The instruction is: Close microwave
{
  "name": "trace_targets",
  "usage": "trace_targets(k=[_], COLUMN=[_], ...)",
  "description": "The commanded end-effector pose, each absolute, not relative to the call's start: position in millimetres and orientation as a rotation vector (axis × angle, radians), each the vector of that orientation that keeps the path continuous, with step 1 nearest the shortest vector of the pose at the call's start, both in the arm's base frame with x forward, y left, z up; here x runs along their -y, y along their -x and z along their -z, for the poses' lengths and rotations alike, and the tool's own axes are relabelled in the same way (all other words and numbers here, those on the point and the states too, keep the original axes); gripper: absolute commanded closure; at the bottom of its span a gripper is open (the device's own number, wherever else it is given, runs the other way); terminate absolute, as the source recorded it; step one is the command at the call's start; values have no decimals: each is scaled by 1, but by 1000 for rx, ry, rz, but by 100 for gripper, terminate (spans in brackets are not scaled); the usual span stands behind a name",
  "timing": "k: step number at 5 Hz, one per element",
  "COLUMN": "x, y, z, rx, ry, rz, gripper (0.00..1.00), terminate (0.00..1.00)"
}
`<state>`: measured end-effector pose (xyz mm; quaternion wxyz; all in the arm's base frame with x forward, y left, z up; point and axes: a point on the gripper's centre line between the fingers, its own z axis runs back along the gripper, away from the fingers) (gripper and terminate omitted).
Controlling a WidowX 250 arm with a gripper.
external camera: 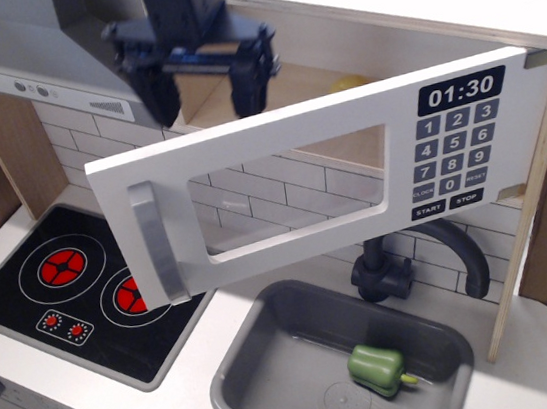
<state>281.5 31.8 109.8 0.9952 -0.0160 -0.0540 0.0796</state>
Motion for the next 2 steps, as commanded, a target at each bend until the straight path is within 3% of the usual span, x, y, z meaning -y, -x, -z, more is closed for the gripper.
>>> trace_targets(k=[1, 2], x=[-24, -20], y=[-270, -260], z=[-164, -161], rx=[131, 75], ry=[99, 140], rz=[-10, 73], gripper=[0, 0], terminate=[0, 0])
